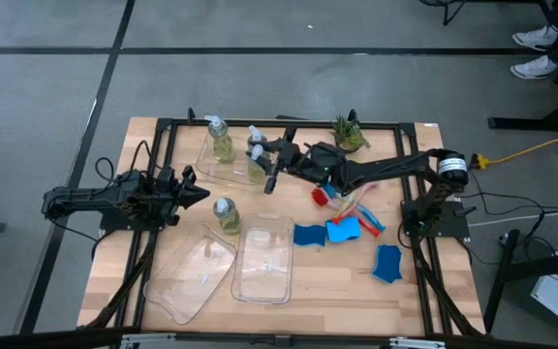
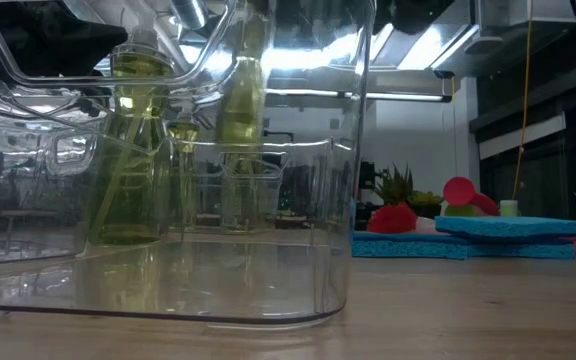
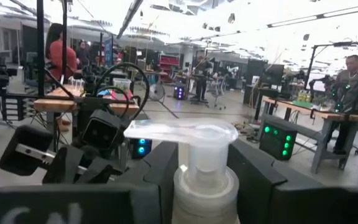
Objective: Pick & Place Kitchen Sink Supplies
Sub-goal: Put the green soap dispenser into the top transparent bin
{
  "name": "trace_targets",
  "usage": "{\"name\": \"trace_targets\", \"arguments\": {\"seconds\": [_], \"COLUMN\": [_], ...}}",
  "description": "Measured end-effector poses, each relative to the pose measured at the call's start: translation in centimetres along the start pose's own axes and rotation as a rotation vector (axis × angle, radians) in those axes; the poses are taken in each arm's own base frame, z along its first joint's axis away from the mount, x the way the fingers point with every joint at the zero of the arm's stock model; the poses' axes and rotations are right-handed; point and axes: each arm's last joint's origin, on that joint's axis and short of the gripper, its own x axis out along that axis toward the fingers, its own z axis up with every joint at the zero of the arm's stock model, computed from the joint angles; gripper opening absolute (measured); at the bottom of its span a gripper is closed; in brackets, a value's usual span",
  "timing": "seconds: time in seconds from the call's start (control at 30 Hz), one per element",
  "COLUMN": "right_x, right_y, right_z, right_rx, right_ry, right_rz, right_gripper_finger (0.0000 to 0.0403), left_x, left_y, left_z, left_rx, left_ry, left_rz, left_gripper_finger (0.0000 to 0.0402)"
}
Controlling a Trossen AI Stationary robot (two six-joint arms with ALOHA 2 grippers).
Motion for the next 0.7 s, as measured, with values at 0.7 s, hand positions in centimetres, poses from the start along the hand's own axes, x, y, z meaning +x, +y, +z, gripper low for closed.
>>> {"name": "trace_targets", "arguments": {"seconds": [0.7], "right_x": [1.4], "right_y": [-2.2], "right_z": [-3.4], "right_rx": [0.002], "right_ry": [0.043], "right_rz": [-0.001], "right_gripper_finger": [0.0105], "left_x": [0.0], "left_y": [0.0], "left_z": [0.0], "left_rx": [0.0], "left_ry": [0.0], "left_rz": [0.0], "left_gripper_finger": [0.001]}}
